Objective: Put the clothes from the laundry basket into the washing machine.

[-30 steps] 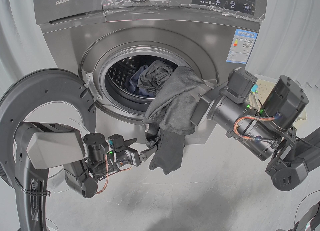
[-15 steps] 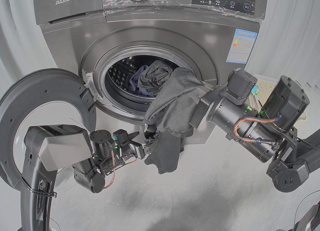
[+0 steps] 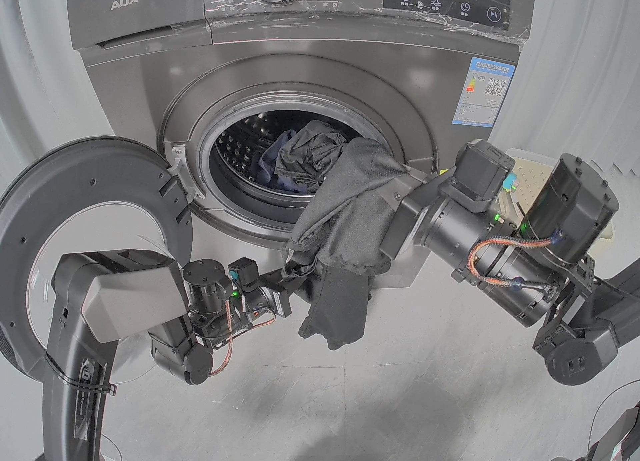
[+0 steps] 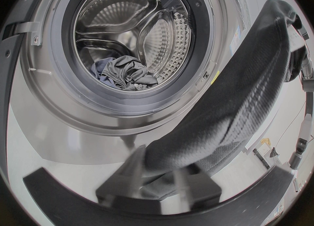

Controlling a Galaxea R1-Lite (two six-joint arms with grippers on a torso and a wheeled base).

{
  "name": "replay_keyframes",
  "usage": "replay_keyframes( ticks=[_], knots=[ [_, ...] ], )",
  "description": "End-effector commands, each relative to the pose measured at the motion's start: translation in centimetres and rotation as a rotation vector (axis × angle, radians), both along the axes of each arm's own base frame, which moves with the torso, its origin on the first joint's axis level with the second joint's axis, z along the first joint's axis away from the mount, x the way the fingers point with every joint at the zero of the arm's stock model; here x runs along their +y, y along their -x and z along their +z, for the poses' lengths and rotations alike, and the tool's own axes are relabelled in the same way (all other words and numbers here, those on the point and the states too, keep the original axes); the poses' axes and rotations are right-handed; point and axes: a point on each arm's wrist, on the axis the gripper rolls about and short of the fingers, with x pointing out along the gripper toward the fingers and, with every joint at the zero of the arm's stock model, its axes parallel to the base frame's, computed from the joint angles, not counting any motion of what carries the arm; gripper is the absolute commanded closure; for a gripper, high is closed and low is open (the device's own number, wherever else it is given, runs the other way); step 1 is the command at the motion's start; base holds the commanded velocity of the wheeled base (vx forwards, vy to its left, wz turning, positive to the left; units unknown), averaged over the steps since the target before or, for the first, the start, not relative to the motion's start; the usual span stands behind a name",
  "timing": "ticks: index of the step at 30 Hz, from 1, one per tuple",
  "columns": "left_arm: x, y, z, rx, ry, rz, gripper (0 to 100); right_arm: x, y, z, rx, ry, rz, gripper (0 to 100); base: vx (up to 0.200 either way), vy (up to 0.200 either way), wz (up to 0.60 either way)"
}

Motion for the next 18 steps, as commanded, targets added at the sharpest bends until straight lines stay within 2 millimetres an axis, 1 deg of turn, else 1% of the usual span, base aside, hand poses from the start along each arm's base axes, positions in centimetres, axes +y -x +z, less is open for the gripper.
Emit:
replay_keyframes(
  ticks=[1,6,10,11,12,13,16,18],
  knots=[
    [-0.1,0.0,0.1,-0.006,0.003,-0.002,100,0.0,0.0,0.0,0.0,0.001,-0.002,100,0.0,0.0,0.0],
    [-0.1,-0.2,0.6,-0.024,0.009,0.001,100,-0.1,0.0,0.0,-0.002,-0.002,0.0,100,0.0,0.0,0.0],
    [0.4,-0.1,1.2,-0.029,0.009,0.013,100,-0.4,0.2,-0.7,0.019,0.022,-0.002,100,0.0,0.0,0.0],
    [0.9,0.9,1.9,-0.021,0.006,0.013,100,-1.0,0.3,-0.9,0.023,0.027,-0.008,100,0.0,0.0,0.0],
    [1.0,1.2,2.2,-0.017,0.006,0.012,100,-1.1,0.4,-0.9,0.025,0.03,-0.01,100,0.0,0.0,0.0],
    [1.3,1.9,3.0,-0.017,0.006,0.007,100,-1.3,0.4,-1.3,0.033,0.039,-0.01,100,0.0,0.0,0.0],
    [1.9,3.2,5.2,-0.04,0.017,0.009,100,-1.8,0.3,-1.7,0.042,0.047,-0.02,100,0.0,0.0,0.0],
    [2.7,4.3,7.2,-0.067,0.03,0.018,100,-2.4,0.2,-2.2,0.053,0.049,-0.034,100,0.0,0.0,0.0]
  ],
)
